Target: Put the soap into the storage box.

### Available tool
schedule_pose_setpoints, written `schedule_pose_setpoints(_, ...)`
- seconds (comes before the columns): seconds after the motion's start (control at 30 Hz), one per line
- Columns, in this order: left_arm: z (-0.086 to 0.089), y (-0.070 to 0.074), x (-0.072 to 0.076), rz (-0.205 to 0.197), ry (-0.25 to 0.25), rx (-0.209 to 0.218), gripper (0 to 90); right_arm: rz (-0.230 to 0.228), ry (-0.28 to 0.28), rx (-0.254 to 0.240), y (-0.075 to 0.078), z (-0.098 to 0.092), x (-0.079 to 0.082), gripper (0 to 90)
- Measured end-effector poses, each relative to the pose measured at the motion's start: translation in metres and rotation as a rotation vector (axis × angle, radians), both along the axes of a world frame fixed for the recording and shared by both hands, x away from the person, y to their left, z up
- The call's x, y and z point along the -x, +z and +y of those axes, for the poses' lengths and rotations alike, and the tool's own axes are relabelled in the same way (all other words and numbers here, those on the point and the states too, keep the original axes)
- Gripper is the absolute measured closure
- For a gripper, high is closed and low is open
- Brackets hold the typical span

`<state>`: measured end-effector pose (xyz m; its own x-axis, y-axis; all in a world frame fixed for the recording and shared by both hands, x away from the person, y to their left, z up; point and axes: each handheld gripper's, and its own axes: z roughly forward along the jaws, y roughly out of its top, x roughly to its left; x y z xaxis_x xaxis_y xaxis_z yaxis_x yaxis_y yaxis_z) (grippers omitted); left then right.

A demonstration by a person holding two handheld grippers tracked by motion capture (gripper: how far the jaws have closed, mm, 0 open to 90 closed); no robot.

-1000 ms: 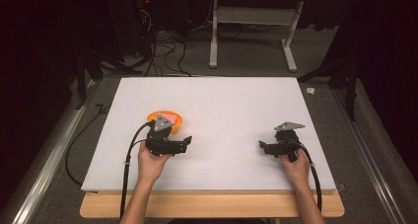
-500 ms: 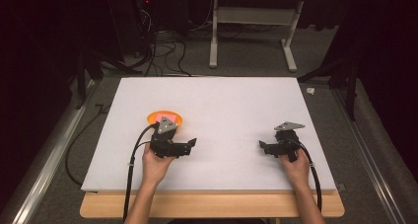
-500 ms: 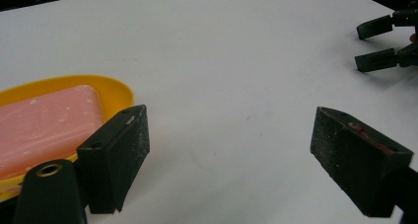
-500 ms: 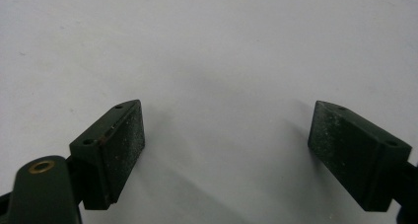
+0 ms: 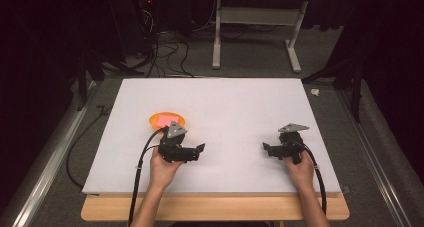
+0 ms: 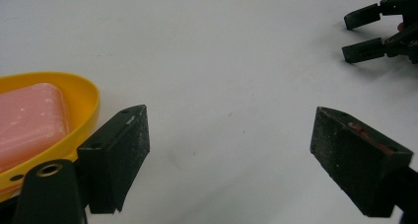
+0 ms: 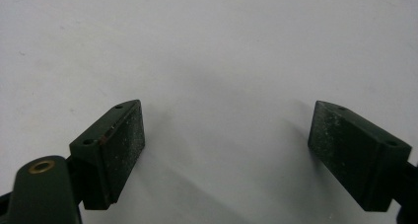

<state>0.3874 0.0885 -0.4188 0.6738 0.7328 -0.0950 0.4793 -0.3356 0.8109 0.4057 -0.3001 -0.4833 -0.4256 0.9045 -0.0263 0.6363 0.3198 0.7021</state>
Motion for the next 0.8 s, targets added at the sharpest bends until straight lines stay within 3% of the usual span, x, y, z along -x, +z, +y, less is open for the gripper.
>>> schedule_pose_setpoints(0.8, -0.02, -0.018, -0.002, 0.028, -0.025, -0.005, 16.3, 0.001, -0.001, 0.0, 0.0, 0.0, 0.0, 14.8)
